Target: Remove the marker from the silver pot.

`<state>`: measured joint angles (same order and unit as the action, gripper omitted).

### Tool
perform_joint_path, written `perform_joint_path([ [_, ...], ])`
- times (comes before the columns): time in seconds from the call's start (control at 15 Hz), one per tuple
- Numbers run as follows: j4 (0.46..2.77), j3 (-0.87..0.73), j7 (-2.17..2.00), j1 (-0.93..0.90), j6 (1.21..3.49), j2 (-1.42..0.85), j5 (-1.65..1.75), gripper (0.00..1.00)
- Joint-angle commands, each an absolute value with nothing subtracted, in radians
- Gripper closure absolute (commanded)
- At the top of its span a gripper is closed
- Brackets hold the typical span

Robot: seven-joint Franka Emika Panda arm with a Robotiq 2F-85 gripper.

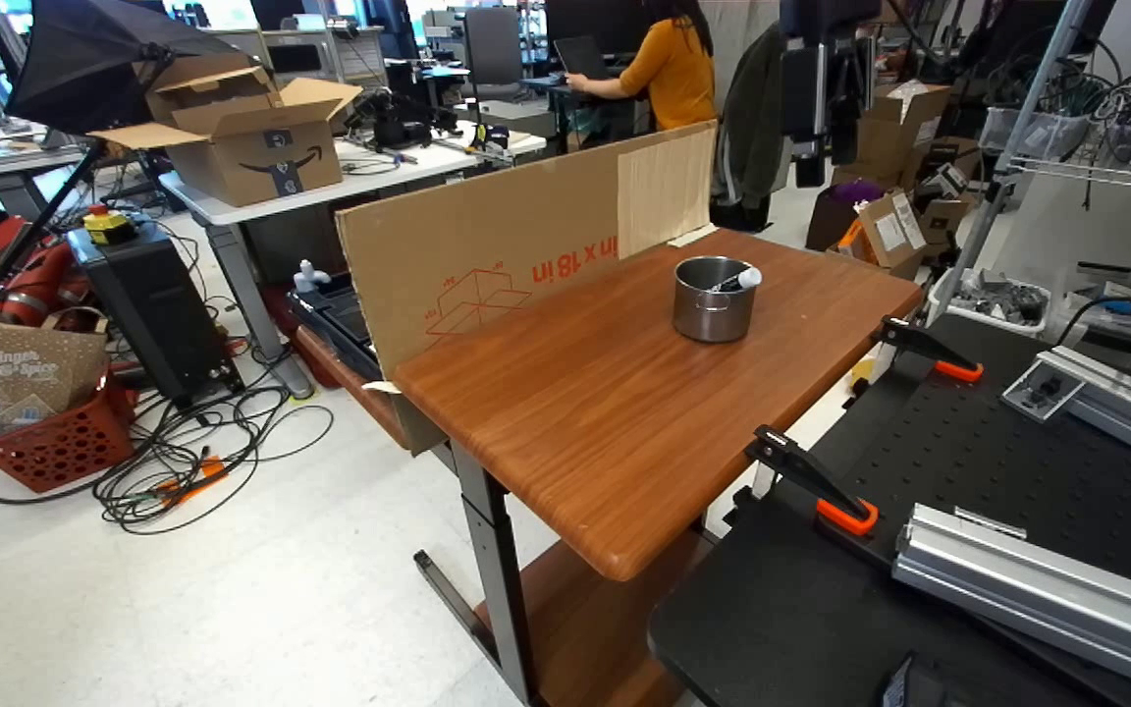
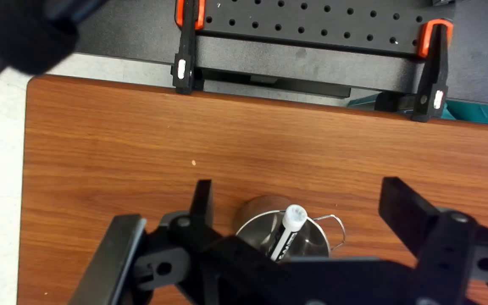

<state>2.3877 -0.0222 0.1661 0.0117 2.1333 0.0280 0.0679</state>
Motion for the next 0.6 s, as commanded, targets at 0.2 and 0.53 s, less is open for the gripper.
perform_joint_path([
  [0.2, 2.243, -0.016, 0.155, 0.013, 2.028, -0.156, 0.06, 0.0],
  [0.53, 2.179, -0.008, 0.13, 0.007, 1.99, -0.261, 0.07, 0.0],
])
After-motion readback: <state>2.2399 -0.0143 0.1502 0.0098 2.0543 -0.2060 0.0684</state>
